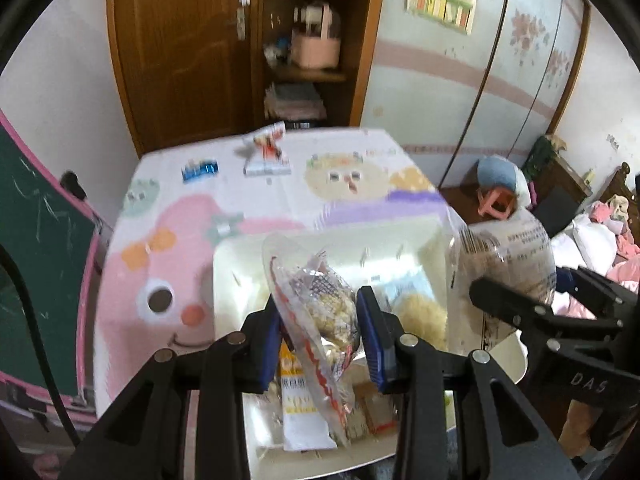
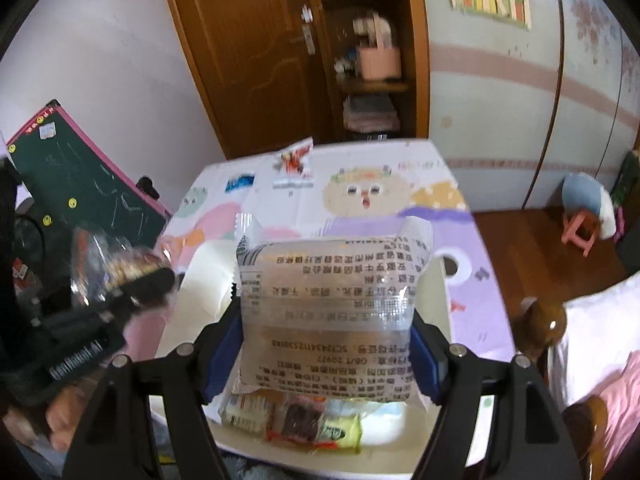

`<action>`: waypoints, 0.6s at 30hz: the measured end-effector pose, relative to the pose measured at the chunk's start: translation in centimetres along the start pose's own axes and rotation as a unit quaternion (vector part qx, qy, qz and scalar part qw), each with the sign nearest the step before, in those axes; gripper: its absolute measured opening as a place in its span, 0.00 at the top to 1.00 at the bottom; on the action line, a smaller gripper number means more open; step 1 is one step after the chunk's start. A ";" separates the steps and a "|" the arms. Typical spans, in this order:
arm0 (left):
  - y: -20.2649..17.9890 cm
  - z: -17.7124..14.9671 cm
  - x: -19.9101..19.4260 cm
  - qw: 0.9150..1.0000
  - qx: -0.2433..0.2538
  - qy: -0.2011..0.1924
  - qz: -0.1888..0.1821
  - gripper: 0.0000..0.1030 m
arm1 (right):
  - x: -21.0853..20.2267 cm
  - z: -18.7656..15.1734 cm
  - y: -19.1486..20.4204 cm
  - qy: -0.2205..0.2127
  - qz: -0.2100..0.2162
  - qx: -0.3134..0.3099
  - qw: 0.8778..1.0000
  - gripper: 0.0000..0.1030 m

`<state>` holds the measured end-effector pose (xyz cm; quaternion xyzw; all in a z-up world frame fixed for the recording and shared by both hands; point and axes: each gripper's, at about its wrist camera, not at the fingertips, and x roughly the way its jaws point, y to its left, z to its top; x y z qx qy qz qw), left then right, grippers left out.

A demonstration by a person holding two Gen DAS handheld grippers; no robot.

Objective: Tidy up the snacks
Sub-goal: 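Carry both packets into the white tray and open both grippers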

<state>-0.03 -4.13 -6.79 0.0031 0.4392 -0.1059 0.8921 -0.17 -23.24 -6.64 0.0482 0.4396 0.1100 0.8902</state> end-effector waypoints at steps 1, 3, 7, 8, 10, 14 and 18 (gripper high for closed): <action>0.2 -0.2 0.5 1.000 0.001 0.005 0.003 0.67 | 0.4 -0.1 0.1 0.005 -0.001 -0.002 1.000 0.28; 0.4 -0.7 1.5 1.000 0.000 0.021 0.004 0.67 | 1.3 -0.2 0.3 0.016 -0.012 -0.007 1.000 0.27; 0.5 -0.6 2.9 0.999 -0.001 0.034 0.008 0.66 | 2.7 -0.2 0.1 0.035 -0.017 -0.003 0.999 0.22; 0.5 -0.6 3.0 0.999 0.001 0.032 0.013 0.66 | 3.1 -0.1 -0.1 0.040 -0.020 0.000 0.999 0.21; 0.6 -0.3 3.0 0.999 0.002 0.029 0.020 0.39 | 3.6 -0.2 -0.4 0.047 -0.028 0.006 0.999 0.19; 1.0 0.0 2.6 1.000 -0.010 0.002 0.029 0.12 | 3.3 0.2 -0.9 0.019 -0.044 0.016 0.999 0.17; 1.4 0.3 2.8 0.999 -0.017 0.001 0.032 0.11 | 3.0 0.5 -1.1 0.008 -0.044 0.015 0.999 0.16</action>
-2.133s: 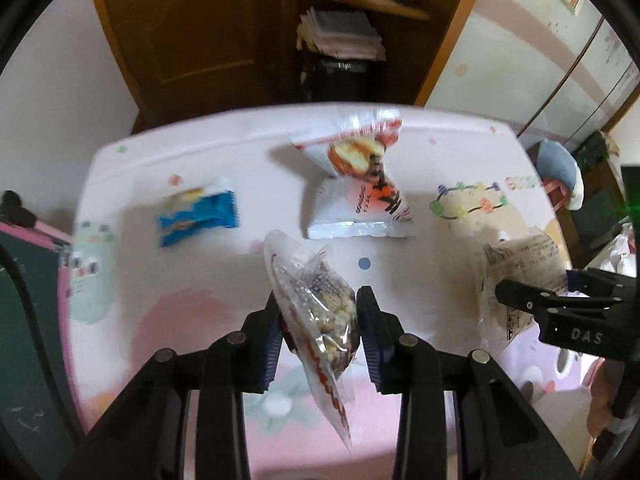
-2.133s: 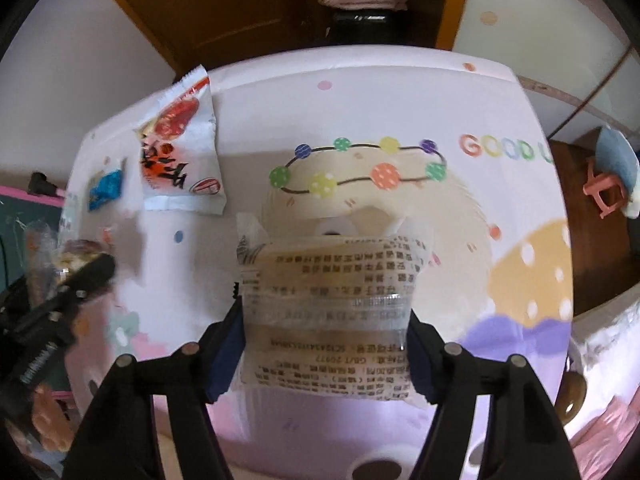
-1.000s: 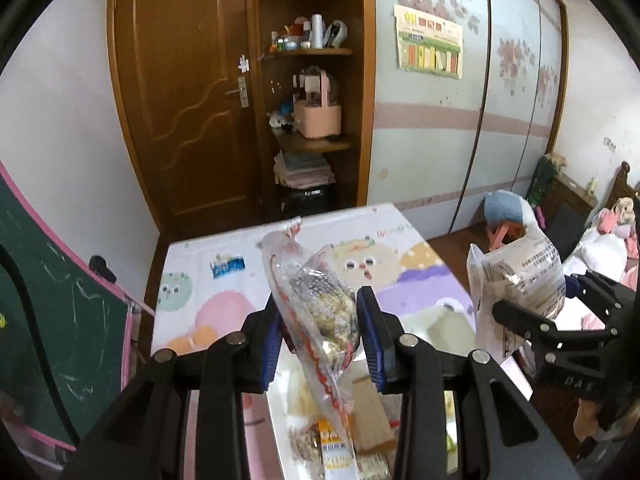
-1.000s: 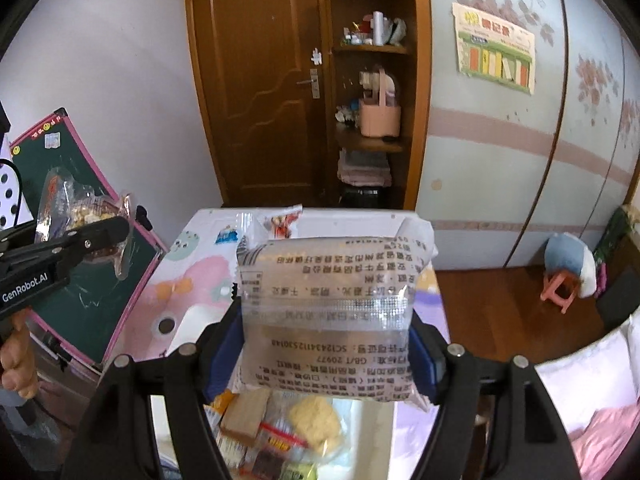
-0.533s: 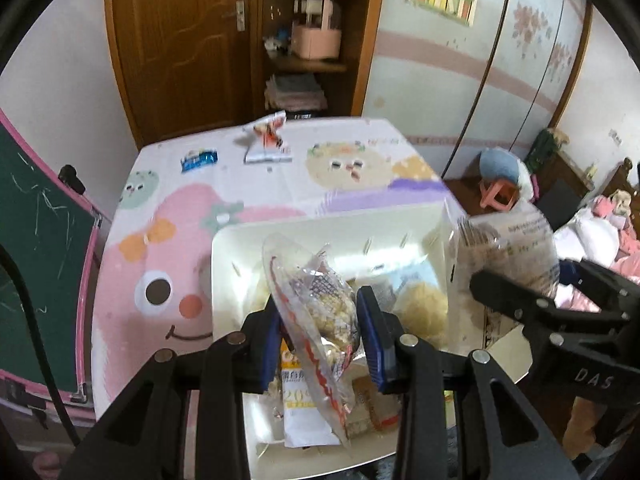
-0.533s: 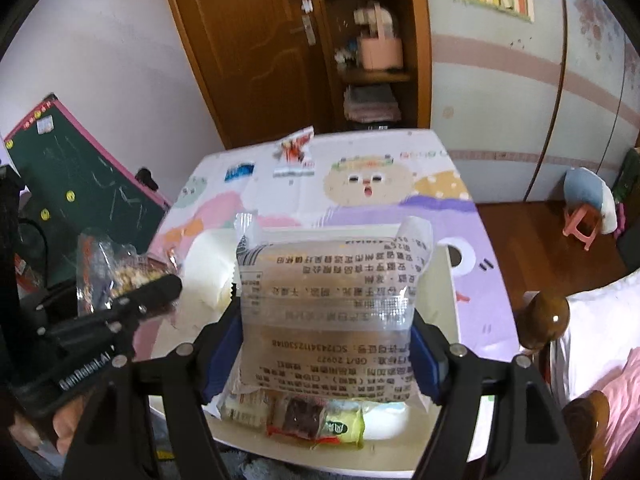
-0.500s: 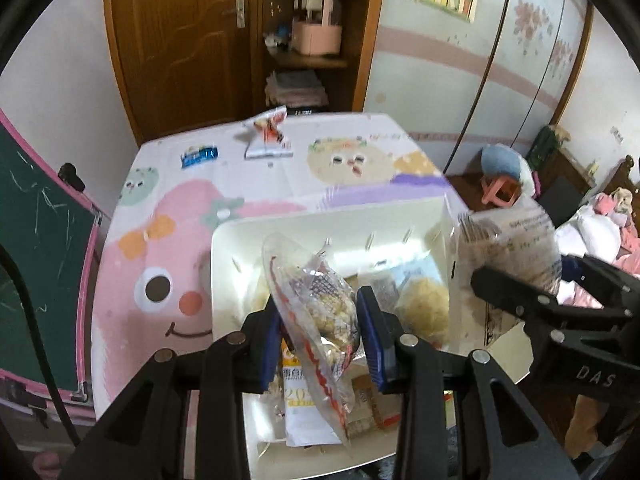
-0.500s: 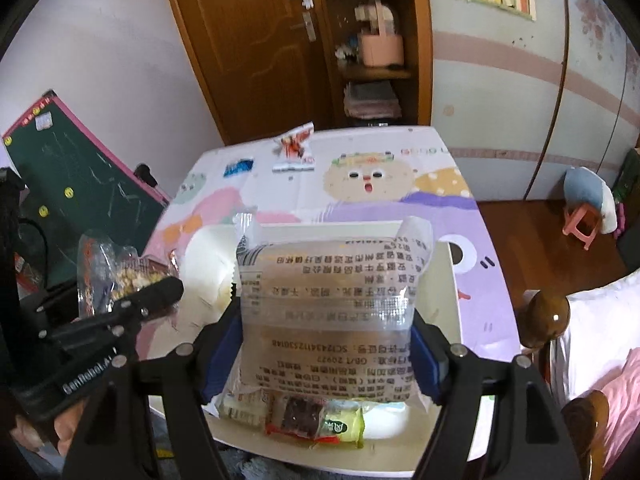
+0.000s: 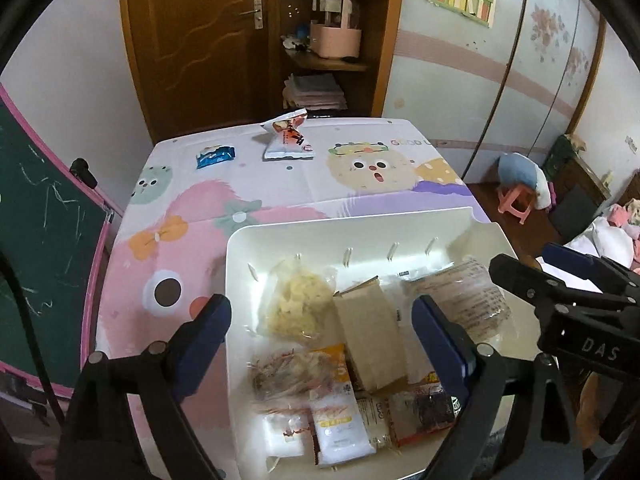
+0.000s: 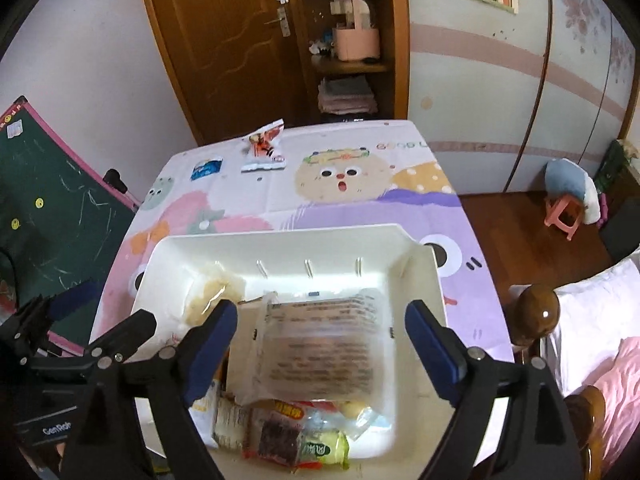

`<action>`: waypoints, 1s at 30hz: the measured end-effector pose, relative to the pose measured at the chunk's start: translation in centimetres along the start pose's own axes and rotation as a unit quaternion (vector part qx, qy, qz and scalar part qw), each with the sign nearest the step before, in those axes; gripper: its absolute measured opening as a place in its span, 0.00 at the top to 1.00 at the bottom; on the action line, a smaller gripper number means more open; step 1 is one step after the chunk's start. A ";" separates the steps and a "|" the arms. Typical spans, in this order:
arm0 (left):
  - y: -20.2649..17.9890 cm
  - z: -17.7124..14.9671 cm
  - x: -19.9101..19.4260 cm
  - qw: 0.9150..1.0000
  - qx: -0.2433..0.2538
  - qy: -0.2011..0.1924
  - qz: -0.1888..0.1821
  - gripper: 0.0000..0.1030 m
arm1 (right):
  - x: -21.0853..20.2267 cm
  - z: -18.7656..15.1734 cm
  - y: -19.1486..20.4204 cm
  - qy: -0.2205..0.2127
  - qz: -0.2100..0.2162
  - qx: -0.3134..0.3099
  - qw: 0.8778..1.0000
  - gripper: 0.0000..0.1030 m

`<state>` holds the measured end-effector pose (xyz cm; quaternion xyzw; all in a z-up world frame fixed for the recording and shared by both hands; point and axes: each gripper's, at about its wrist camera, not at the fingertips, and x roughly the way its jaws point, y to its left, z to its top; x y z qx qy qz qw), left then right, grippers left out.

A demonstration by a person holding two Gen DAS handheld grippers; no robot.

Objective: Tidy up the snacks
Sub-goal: 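Carry both packets into the white tray and open both grippers, then move both grippers from the tray toward the blue wrapper and red-white packet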

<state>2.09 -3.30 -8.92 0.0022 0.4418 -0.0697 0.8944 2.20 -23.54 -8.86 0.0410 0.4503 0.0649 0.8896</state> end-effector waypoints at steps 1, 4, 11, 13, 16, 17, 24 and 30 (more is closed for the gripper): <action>0.1 0.0 0.0 1.000 -0.003 -0.001 -0.002 0.11 | 0.0 0.0 0.0 -0.001 0.000 -0.001 1.000 0.16; 0.2 0.0 0.0 1.000 -0.005 -0.007 -0.005 0.12 | 0.0 -0.3 0.3 -0.001 0.000 -0.009 1.000 0.16; 0.0 -0.1 -0.5 1.000 0.005 -0.029 0.006 0.12 | 0.2 -0.4 0.5 0.004 0.010 -0.012 1.000 0.16; 0.0 -0.2 -0.5 0.999 0.007 -0.032 0.005 0.12 | 0.3 -0.3 0.5 0.004 0.010 -0.010 1.000 0.16; 0.2 -0.2 -0.7 0.999 0.005 -0.040 0.006 0.12 | 0.3 -0.3 0.6 0.001 0.013 -0.012 1.000 0.16; 0.3 -0.2 -0.8 0.999 0.005 -0.044 0.010 0.12 | 0.4 -0.3 0.7 0.001 0.014 -0.012 1.000 0.16; 0.4 -0.3 -1.0 0.999 -0.005 -0.045 0.004 0.12 | -0.1 -0.2 1.3 -0.020 0.006 -0.020 1.000 0.16; 0.8 -0.2 -0.5 1.000 -0.006 -0.013 -0.003 0.12 | -0.4 -0.3 1.8 -0.030 -0.010 -0.032 0.999 0.16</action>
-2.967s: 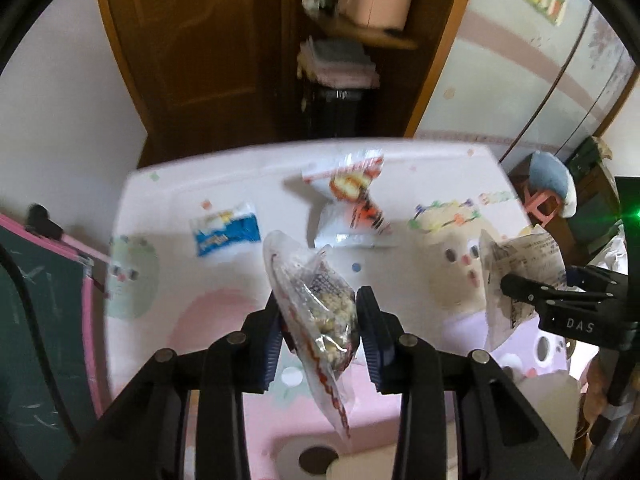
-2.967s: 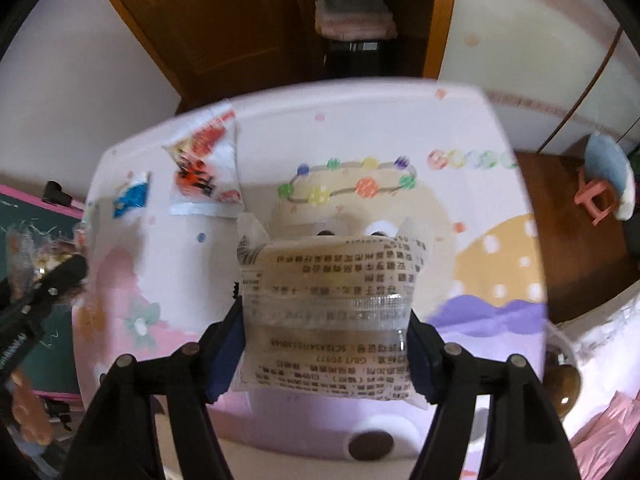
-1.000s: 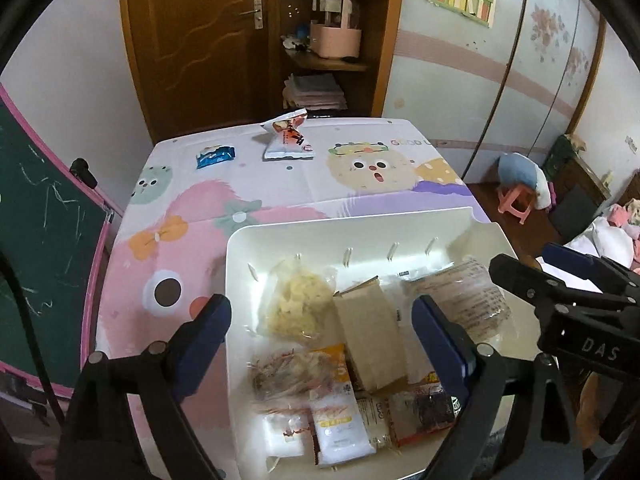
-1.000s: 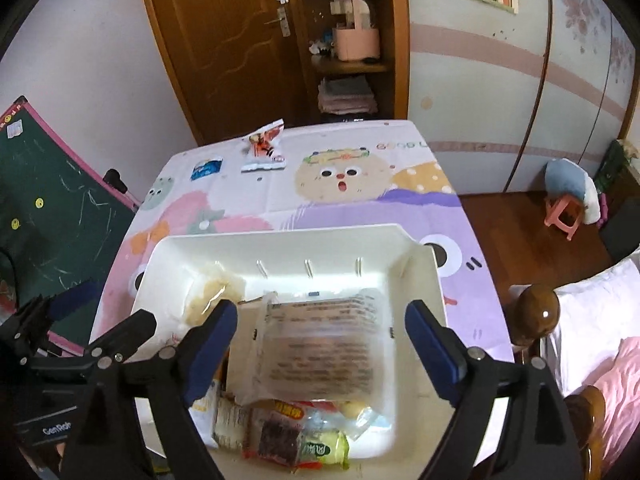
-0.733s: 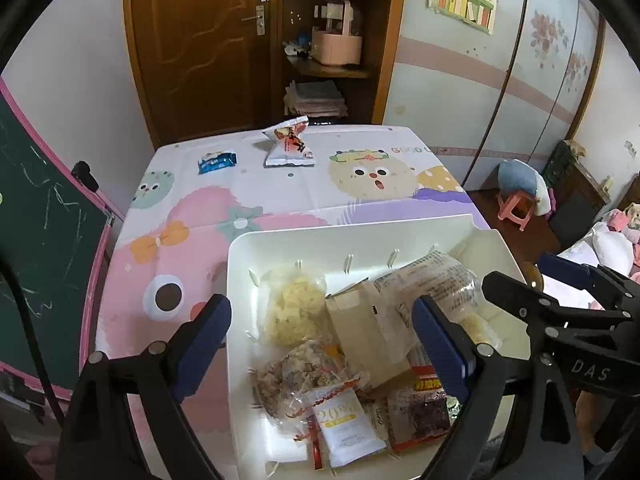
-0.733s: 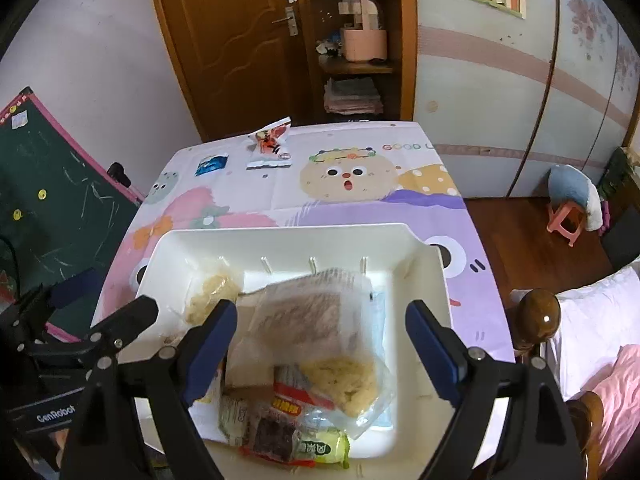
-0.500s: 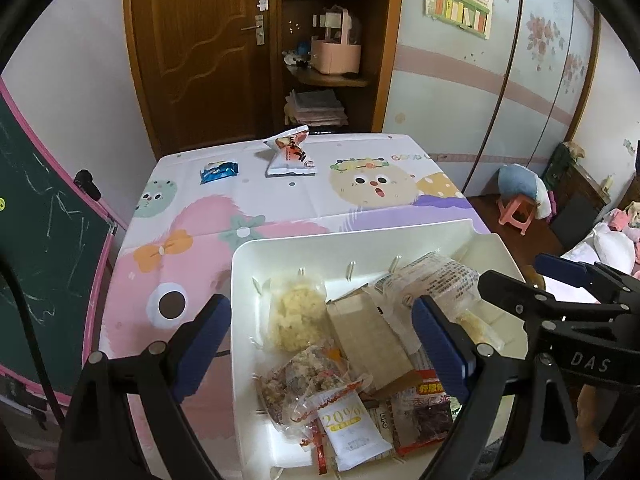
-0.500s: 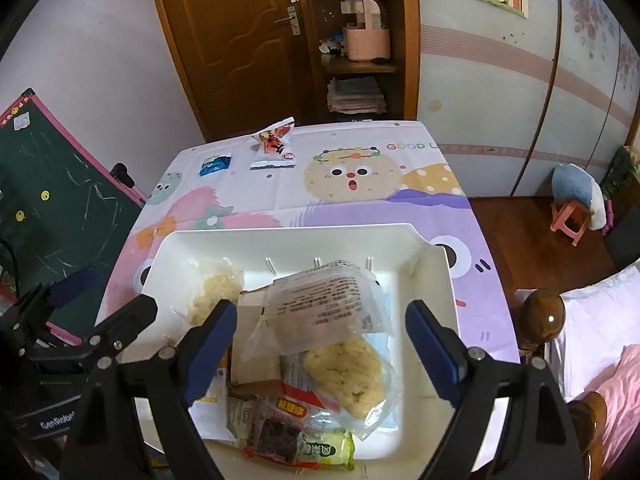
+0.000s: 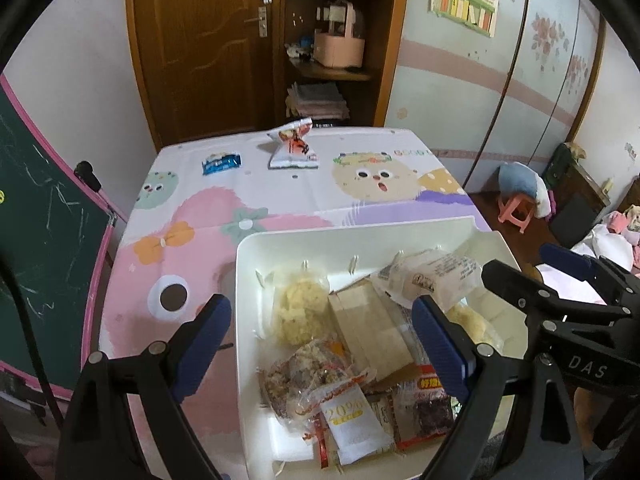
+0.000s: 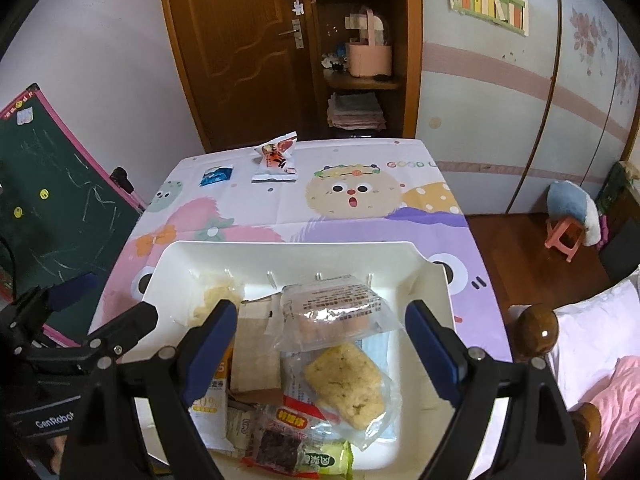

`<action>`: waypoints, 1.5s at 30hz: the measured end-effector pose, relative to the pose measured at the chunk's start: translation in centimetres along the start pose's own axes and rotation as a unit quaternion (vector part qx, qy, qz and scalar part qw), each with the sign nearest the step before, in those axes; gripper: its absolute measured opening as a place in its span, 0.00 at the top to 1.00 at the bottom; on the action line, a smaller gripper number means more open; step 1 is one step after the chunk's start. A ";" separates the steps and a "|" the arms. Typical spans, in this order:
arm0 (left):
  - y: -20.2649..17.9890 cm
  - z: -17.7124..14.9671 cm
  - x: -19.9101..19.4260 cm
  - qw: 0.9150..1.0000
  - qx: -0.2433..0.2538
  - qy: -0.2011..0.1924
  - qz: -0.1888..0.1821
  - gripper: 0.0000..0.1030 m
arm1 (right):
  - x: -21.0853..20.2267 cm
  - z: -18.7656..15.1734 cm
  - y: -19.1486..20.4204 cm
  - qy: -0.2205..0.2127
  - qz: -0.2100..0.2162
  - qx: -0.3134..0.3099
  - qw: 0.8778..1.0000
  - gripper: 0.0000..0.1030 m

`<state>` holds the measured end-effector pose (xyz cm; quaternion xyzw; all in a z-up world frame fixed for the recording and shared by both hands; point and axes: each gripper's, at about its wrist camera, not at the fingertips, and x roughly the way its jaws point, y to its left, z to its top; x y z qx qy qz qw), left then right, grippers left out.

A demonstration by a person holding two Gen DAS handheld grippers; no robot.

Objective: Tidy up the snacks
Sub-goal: 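Move both grippers from the tray toward the blue wrapper and red-white packet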

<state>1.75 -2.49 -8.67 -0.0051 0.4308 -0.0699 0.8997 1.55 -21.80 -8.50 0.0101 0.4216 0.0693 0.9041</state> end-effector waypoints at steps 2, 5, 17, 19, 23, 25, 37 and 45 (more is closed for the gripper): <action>0.2 0.0 0.0 1.000 -0.005 0.003 -0.007 0.12 | -0.3 -0.1 0.3 -0.009 -0.006 -0.009 1.000 0.16; 0.5 0.0 -0.2 1.000 -0.011 0.000 -0.007 0.11 | -0.7 -0.1 0.7 -0.021 -0.015 -0.022 0.999 0.16; 1.8 0.5 -1.0 1.000 -0.029 -0.001 0.006 0.09 | -1.5 0.7 1.6 -0.019 -0.016 -0.046 0.999 0.16; 2.2 1.3 -1.8 0.999 -0.026 -0.013 0.020 0.09 | -2.0 1.4 1.9 -0.021 -0.017 -0.056 0.998 0.16; 3.2 4.1 -4.2 0.997 -0.009 -0.045 0.055 0.09 | -4.2 5.0 2.4 -0.050 -0.033 -0.088 0.994 0.16; 4.1 6.3 -6.1 0.995 0.003 -0.074 0.072 0.09 | -5.2 7.0 2.4 -0.061 -0.033 -0.100 0.993 0.16; 9.1 20.8 -11.9 0.975 0.022 -0.153 0.157 0.04 | -8.8 23.9 0.4 -0.133 -0.054 -0.104 0.984 0.16; 13.0 29.3 -6.7 0.974 0.009 -0.122 0.192 0.04 | -3.2 31.9 -0.3 -0.101 -0.036 -0.056 0.993 0.16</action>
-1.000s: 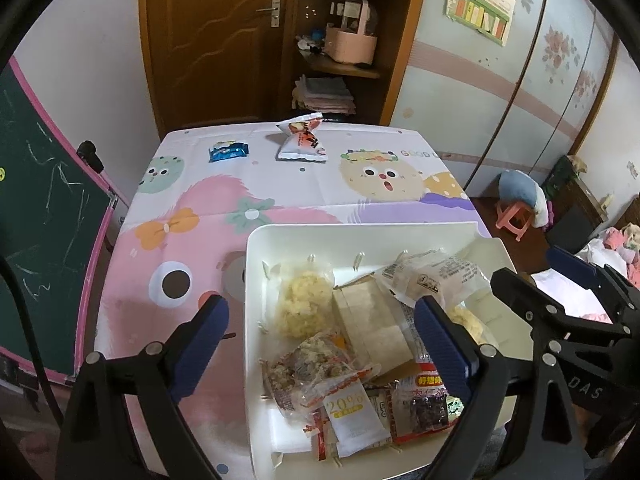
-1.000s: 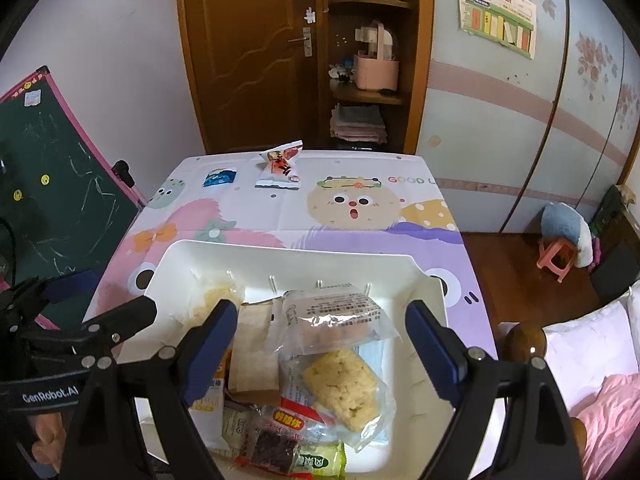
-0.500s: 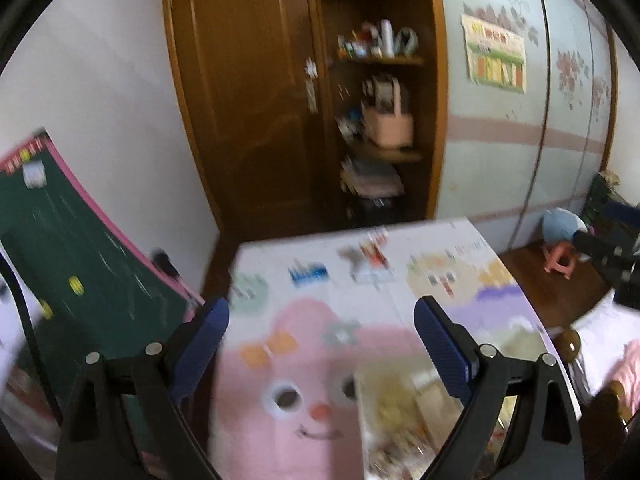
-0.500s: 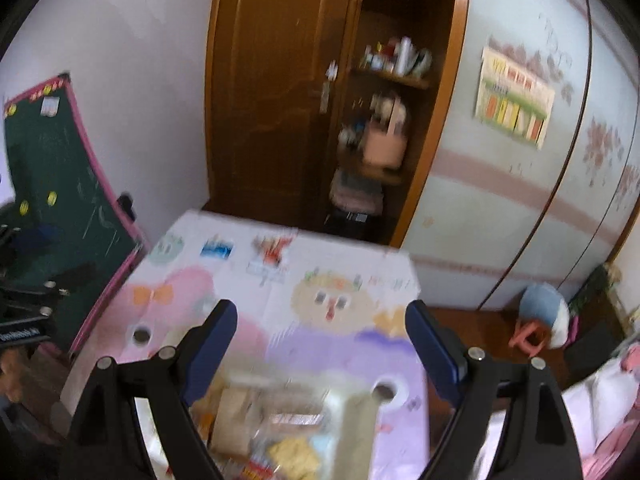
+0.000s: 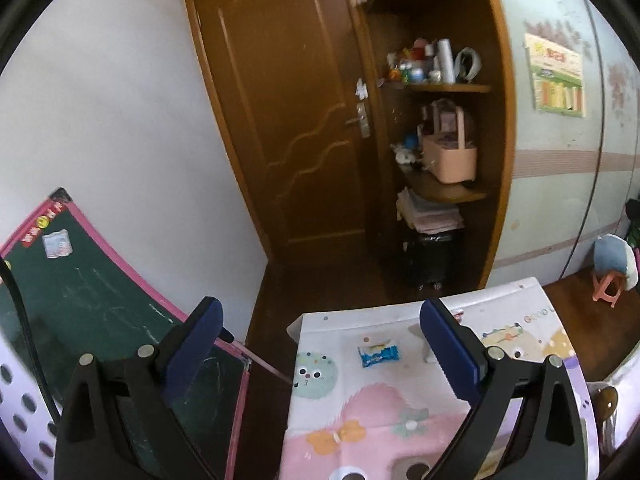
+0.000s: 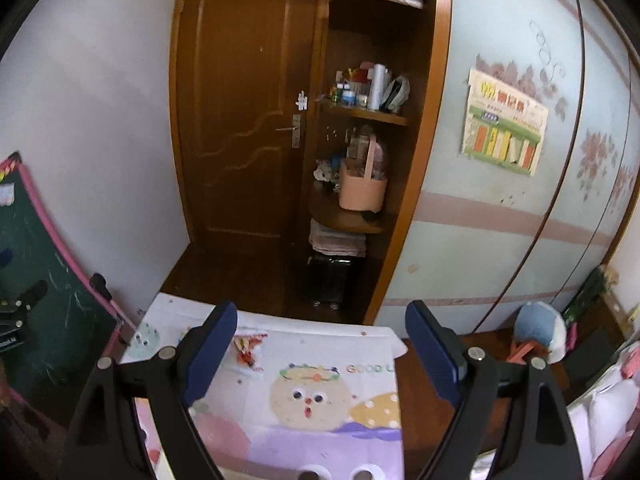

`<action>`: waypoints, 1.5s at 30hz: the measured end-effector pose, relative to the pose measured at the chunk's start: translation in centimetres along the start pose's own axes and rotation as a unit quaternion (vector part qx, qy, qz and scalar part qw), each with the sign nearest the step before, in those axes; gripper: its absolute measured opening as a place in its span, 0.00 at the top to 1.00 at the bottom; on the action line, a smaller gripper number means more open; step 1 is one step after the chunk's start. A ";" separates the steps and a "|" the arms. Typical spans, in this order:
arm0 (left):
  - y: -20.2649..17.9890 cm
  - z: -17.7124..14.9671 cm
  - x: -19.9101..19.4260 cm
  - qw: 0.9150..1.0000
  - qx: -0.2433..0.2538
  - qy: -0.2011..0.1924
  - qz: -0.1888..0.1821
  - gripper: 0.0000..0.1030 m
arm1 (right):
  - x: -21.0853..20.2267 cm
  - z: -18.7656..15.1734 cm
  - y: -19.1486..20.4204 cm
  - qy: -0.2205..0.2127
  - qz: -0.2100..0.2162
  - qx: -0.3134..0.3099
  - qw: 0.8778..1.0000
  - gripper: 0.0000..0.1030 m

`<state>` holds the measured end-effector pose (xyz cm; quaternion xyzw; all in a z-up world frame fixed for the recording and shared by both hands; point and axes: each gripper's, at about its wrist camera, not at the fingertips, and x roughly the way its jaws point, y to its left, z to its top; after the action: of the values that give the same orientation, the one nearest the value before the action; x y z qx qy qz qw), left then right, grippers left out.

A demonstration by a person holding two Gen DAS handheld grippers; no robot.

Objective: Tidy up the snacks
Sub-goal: 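Move both grippers from the tray toward the blue wrapper and red-white packet, then grasp the blue wrapper with the left gripper while the right grasps the red-white packet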

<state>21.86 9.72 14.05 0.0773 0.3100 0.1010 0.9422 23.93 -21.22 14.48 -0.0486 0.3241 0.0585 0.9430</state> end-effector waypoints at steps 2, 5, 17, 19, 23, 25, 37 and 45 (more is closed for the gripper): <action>-0.1 0.5 2.9 1.000 0.004 0.017 0.004 0.04 | 2.7 0.4 0.5 0.017 0.006 0.005 1.000 0.16; -0.9 0.4 9.1 0.998 0.023 0.065 -0.016 0.04 | 8.5 0.0 2.0 0.058 0.021 0.011 0.998 0.16; -6.4 -9.1 30.4 0.965 0.148 0.211 -0.045 0.04 | 28.6 -8.9 8.3 0.229 0.077 0.044 0.969 0.16; -7.1 -10.7 32.1 0.958 0.166 0.227 -0.050 0.04 | 30.8 -10.4 9.3 0.248 0.084 0.037 0.965 0.16; -8.5 -13.1 34.9 0.949 0.190 0.244 -0.069 0.04 | 34.4 -13.5 11.4 0.283 0.092 0.029 0.954 0.16; -9.2 -14.1 36.0 0.944 0.195 0.253 -0.078 0.04 | 35.6 -14.3 12.0 0.292 0.095 0.030 0.951 0.16; -11.5 -15.7 39.5 0.936 0.213 0.267 -0.088 0.05 | 37.9 -16.6 12.5 0.317 0.110 0.044 0.941 0.38; -11.3 -15.8 39.7 0.925 0.134 0.322 -0.149 0.71 | 36.8 -16.9 11.5 0.321 0.119 0.043 0.939 0.46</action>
<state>45.24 9.55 -23.50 0.1190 0.6151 -0.0634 0.7768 40.88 -9.13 -22.16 0.0148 0.6154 0.1373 0.7760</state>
